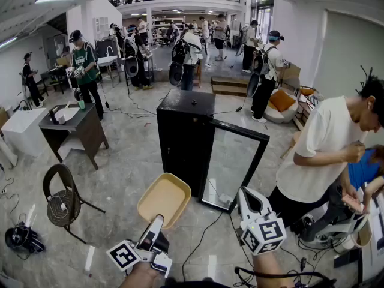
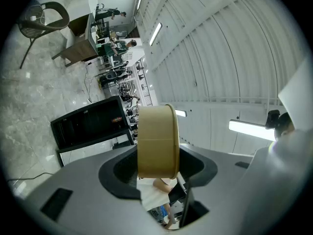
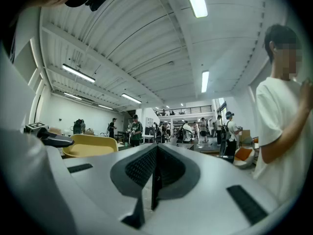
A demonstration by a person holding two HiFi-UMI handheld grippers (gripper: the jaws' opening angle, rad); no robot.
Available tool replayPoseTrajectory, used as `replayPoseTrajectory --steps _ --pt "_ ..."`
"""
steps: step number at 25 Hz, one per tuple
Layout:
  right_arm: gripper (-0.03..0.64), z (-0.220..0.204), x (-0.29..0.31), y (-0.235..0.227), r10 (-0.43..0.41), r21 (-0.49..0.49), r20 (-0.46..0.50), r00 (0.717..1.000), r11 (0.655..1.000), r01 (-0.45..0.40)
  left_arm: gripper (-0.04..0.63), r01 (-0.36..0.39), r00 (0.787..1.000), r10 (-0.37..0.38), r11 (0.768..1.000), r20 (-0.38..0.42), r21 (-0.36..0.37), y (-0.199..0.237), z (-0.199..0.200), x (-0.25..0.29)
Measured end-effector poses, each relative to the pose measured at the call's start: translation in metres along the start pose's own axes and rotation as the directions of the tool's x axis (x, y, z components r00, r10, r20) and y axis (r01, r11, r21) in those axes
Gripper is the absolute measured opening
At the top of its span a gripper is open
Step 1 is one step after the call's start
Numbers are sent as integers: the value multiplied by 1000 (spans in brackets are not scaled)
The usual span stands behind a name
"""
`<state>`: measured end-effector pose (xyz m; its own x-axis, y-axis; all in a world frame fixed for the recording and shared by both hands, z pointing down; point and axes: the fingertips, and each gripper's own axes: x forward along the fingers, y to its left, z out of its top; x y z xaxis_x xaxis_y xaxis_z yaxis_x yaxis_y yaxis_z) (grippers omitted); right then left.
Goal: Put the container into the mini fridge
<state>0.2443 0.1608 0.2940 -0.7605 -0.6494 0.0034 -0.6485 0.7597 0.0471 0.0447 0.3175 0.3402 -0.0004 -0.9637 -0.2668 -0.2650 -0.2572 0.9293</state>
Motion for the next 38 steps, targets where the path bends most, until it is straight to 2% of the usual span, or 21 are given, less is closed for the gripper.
replayPoseTrajectory --steps 14,24,38 --pt "14 4 4 -1 -27 4 2 1000 1000 27 232 12 1000 -12 1000 12 -4 -1 3 -1" --pt "15 -3 9 18 -4 30 4 1000 1000 4 232 15 1000 -15 1000 5 -12 2 12 -8" --pt "15 -4 28 65 -35 -9 -2 999 999 35 232 25 999 -26 999 -23 -42 24 55 -27"
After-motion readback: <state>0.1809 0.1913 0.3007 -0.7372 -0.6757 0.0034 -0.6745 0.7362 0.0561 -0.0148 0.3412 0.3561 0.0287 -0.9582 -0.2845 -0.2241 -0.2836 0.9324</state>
